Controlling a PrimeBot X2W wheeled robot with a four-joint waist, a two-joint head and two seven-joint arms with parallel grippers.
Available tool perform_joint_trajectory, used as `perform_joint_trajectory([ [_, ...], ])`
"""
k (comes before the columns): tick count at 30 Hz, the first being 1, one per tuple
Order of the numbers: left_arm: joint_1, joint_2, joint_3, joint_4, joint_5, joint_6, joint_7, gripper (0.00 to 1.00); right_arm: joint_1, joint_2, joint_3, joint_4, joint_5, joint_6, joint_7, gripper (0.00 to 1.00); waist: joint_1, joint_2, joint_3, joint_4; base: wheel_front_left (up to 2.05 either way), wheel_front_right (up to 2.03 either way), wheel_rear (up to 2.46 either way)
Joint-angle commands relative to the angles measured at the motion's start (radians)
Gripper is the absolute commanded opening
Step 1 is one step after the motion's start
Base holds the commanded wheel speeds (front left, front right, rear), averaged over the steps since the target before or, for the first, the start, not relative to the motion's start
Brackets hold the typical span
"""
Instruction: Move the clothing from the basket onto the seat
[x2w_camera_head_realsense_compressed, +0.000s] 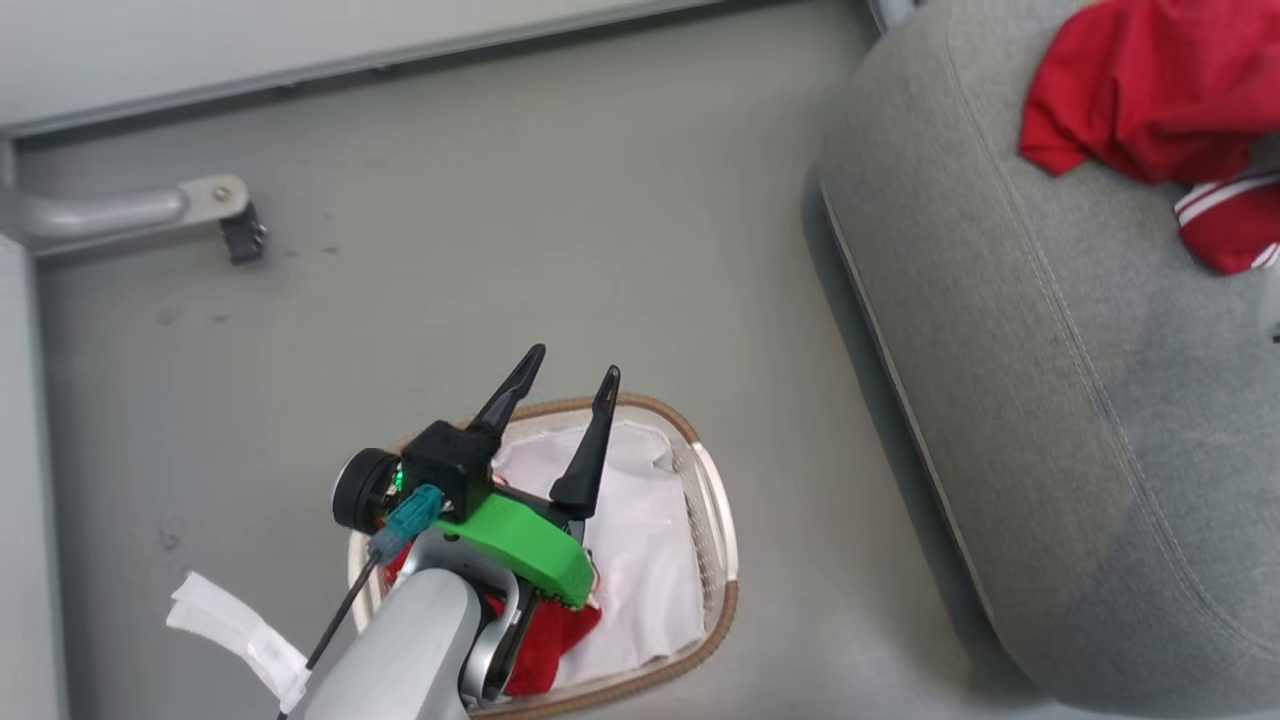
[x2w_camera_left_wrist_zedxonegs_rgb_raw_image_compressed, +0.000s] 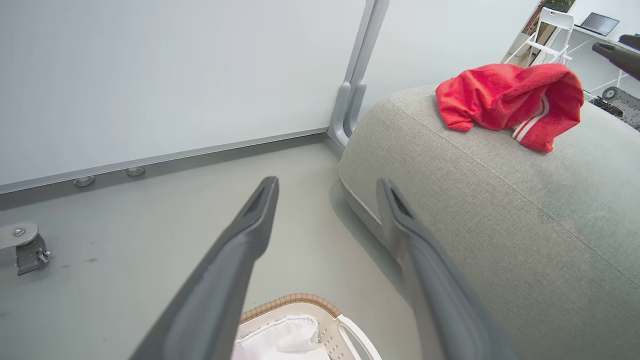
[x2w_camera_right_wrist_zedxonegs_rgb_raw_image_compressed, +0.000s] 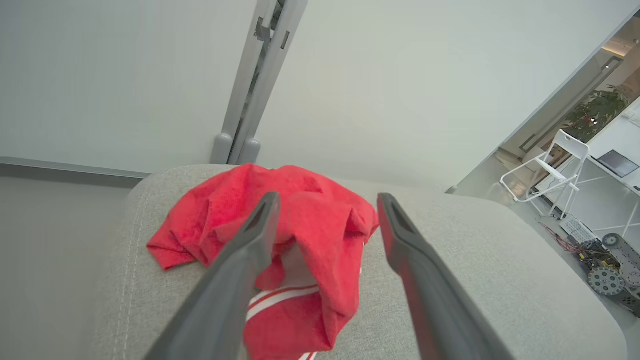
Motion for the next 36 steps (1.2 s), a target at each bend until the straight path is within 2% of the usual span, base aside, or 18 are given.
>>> perform_joint_trajectory([
  [1, 0.024, -0.008, 0.022, -0.005, -0.004, 0.006, -0.005, 1.0, 0.008, 0.002, 0.016, 0.002, 0.02, -0.001, -0.004, 1.0, 0.0, 0.0, -0.089, 0.074, 0.0, 0.0, 0.0],
  [8, 0.097, -0.037, 0.12, -0.011, 0.009, 0.021, -0.005, 1.0, 0.081, 0.063, 0.072, -0.037, 0.089, -0.001, -0.004, 1.0, 0.0, 0.0, -0.179, 0.164, 0.0, 0.0, 0.0],
  [17, 0.21, -0.053, 0.242, -0.011, 0.037, 0.031, -0.003, 1.0, 0.264, 0.179, 0.119, -0.125, 0.193, -0.001, -0.004, 1.0, 0.0, 0.0, -0.269, 0.247, 0.0, 0.0, 0.0],
  [24, 0.326, -0.059, 0.352, -0.038, 0.046, 0.05, -0.003, 1.0, 0.418, 0.246, 0.155, -0.212, 0.24, -0.001, -0.004, 1.0, 0.0, 0.0, -0.321, 0.248, 0.0, 0.0, 0.0],
  [29, 0.394, -0.058, 0.412, -0.064, 0.063, 0.045, -0.003, 1.0, 0.513, 0.256, 0.225, -0.235, 0.309, -0.001, -0.004, 1.0, 0.0, 0.0, -0.345, 0.236, 0.0, 0.0, 0.0],
  [36, 0.454, -0.063, 0.441, -0.09, 0.091, 0.031, -0.003, 1.0, 0.616, 0.254, 0.297, -0.269, 0.409, -0.001, -0.004, 1.0, 0.0, 0.0, -0.37, 0.223, 0.0, 0.0, 0.0],
])
